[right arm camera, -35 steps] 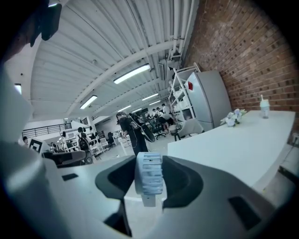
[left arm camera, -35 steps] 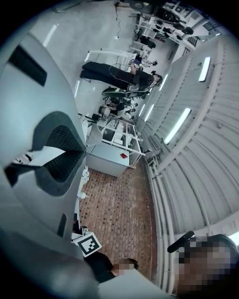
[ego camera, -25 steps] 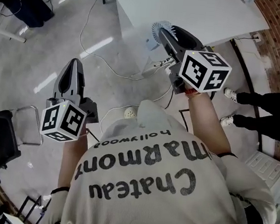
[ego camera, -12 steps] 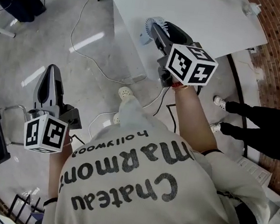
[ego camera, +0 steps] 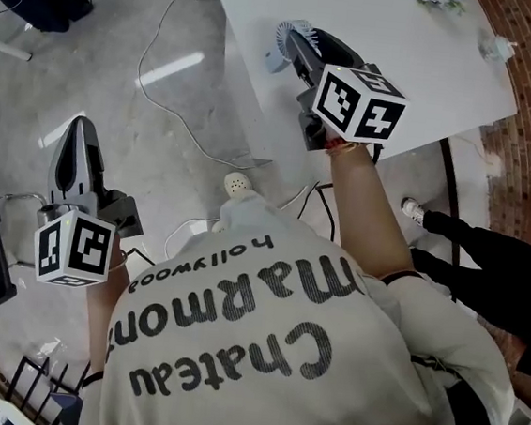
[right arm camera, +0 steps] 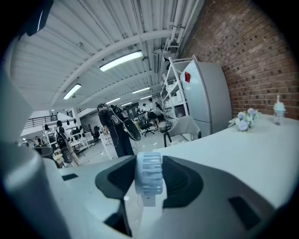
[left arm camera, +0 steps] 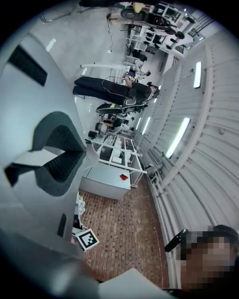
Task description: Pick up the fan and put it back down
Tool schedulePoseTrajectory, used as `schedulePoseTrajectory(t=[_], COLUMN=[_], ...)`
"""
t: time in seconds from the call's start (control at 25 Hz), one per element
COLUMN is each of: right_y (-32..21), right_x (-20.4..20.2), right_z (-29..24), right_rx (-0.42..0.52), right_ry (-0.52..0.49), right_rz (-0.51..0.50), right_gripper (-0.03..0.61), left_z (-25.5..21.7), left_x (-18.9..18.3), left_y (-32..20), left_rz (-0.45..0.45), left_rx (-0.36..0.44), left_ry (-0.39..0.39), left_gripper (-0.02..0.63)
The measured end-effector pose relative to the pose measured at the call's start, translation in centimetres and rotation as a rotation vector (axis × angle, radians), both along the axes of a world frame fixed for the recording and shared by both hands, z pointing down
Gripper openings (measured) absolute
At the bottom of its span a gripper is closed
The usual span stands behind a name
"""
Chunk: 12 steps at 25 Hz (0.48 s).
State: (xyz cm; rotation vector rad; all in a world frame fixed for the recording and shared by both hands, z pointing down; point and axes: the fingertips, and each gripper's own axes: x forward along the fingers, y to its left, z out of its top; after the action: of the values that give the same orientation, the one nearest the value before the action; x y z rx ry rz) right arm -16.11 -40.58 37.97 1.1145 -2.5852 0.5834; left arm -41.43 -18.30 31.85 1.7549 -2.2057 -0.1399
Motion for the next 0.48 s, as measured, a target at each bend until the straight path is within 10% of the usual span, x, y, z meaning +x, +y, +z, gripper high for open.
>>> schedulePoseTrajectory(t=[0.48], right_y=[-4.9], right_x=[-1.2], right_z=[3.4], right_rx=[-0.038], right_ry=[0.035], right_rz=[0.001], right_gripper=[0.175], left_z=[1.6], left_x=[-2.0], left_y=[-0.9], left_rz=[-0.068], left_rx=[-0.049], left_ry=[0.015], left_gripper=[0.002])
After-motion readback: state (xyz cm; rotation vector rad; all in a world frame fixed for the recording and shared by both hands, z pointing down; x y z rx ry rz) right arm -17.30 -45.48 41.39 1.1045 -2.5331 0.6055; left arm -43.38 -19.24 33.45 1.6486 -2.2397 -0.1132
